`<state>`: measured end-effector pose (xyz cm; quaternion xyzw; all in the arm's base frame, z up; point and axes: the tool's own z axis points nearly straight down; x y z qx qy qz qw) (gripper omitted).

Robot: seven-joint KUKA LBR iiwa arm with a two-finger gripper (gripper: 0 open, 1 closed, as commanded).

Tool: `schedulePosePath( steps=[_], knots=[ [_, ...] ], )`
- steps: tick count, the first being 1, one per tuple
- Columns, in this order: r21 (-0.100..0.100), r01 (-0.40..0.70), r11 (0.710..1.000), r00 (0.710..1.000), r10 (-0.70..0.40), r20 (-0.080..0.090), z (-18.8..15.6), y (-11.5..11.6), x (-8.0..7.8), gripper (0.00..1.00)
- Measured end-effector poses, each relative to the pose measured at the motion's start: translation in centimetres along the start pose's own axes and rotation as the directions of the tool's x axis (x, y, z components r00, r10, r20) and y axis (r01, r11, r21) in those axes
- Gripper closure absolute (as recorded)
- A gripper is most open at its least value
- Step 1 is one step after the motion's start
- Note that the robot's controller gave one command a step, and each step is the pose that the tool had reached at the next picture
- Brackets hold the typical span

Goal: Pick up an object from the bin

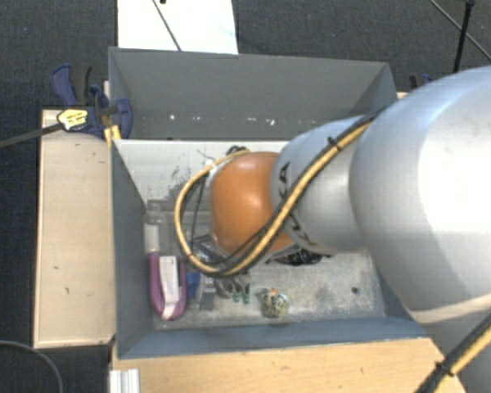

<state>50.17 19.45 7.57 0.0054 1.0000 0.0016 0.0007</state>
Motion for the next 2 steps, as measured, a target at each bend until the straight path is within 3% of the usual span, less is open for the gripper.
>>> schedulePosePath(
  steps=[1, 2],
  knots=[
    [-0.001, -0.023, 1.0, 1.0, 0.023, 0.008, -9.7, -0.4, -1.3, 1.0],
    [-0.002, -0.046, 0.999, 0.999, 0.046, 0.01, -21.6, -1.2, -3.5, 1.0]
  ],
)
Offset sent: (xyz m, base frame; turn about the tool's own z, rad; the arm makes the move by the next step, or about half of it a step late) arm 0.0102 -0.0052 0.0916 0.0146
